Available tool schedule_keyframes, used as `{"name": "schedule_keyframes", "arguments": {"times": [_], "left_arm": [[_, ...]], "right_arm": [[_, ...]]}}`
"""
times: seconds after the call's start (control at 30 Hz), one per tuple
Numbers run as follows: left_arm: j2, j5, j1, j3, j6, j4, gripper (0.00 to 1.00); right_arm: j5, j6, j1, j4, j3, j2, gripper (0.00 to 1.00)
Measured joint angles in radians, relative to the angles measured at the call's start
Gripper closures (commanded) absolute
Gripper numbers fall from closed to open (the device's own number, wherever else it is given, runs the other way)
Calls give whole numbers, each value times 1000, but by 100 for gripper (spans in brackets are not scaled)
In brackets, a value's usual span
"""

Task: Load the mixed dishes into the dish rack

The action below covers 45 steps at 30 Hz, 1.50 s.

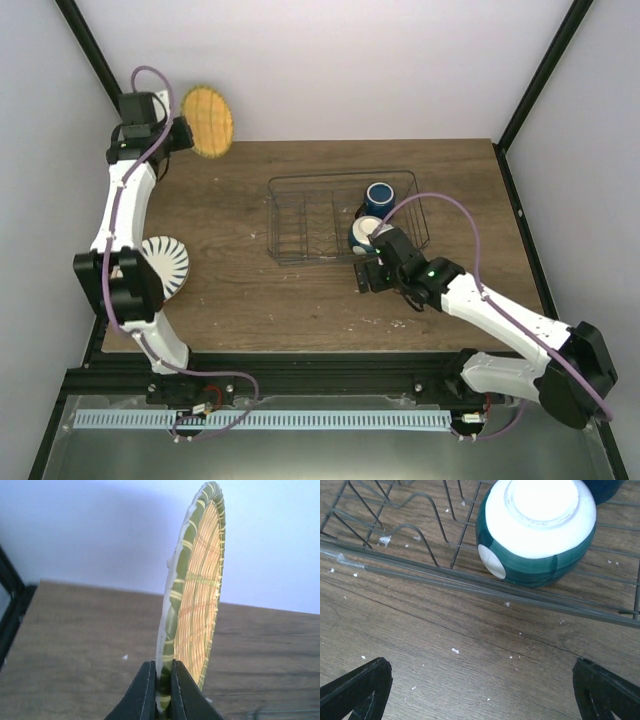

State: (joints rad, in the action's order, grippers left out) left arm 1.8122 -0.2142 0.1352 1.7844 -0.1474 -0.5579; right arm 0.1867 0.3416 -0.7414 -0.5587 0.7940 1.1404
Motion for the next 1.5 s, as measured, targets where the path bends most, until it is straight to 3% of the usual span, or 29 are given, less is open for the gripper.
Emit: {"name": "schedule_keyframes", "arguments": {"times": [0.3,0.53,0.73,0.97,1.5], "left_arm": [[-250,206,-325,-33,247,22,100],[-262,389,-642,-116,492,-24,100],[-247,579,-815,-189,681,-45,100],[-227,711,-898,-312,882,-4,100],[-85,869,-948,-332,1151,168,100]], "right_arm": [[63,28,0,-13,1,-111,0],[155,84,0,-114,41,-167,0],[222,143,0,-200,105,-243,0],[246,169,0,-217,111,-298,0],[243,171,0,-200,101,-306,0]]}}
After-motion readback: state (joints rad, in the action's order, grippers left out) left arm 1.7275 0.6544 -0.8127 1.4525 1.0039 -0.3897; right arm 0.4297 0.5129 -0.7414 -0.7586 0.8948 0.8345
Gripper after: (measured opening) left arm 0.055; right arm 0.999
